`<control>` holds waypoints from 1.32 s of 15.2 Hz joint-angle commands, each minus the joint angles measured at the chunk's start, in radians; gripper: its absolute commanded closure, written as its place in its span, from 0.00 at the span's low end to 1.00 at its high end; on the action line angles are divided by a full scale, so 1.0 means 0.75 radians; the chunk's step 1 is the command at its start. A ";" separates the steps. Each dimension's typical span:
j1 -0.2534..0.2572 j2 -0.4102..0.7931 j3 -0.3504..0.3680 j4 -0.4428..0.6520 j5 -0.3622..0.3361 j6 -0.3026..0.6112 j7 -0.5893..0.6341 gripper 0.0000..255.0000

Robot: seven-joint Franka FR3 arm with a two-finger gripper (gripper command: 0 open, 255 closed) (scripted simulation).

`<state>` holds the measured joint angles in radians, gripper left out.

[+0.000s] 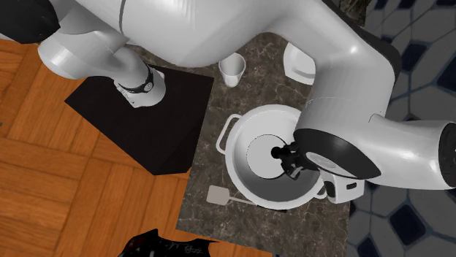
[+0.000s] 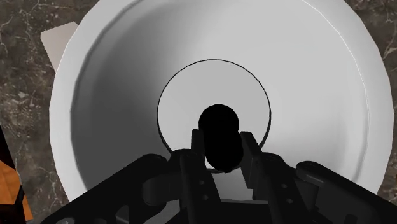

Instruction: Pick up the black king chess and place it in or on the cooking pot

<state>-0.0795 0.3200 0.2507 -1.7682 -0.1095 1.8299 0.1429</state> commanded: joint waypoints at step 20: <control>0.009 0.005 0.004 0.144 0.004 -0.138 -0.003 0.00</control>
<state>-0.0738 0.3227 0.2535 -1.6681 -0.1067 1.7338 0.1404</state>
